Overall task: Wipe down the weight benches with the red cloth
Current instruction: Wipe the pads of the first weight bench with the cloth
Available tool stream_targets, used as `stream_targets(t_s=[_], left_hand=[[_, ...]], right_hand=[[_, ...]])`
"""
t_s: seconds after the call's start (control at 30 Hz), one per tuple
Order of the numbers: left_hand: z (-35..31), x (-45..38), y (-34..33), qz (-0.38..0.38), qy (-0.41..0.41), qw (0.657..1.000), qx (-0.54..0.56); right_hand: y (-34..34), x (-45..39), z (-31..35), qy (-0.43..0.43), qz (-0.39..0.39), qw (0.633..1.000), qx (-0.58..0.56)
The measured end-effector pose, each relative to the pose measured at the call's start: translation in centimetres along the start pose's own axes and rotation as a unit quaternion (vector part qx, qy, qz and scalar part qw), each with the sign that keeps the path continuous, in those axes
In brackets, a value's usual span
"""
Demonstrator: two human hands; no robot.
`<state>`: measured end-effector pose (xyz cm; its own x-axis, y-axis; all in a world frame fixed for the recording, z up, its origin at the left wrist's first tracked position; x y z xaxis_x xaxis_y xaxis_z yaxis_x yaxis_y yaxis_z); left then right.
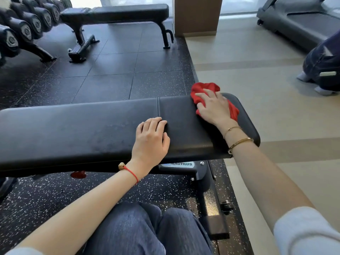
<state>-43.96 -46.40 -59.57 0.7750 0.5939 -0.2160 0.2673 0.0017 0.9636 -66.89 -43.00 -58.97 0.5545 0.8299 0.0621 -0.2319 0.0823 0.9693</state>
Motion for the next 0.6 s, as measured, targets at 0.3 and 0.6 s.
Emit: stream_targets(t_s=[0.3, 0.6], left_hand=[[0.1, 0.0, 0.0, 0.015, -0.003, 1.000, 0.004], [1.3, 0.7, 0.8, 0.026, -0.019, 0.999, 0.021]], right_hand=[[-0.6, 7.9, 2.3, 0.130, -0.034, 0.991, -0.013], [0.8, 1.4, -2.5, -0.023, -0.042, 0.998, -0.029]])
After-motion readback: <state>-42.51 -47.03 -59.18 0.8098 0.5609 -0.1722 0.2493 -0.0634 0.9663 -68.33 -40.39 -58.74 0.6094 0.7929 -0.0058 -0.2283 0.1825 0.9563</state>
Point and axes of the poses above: each hand's wrist, its own x-axis away from the middle knuckle, its own y-axis out of the back of the hand, z = x × y, the point moved 10 cm from there along -x, towards the middle knuckle, and after that the axes turned 11 degrees about z, right-handed, at the moved point
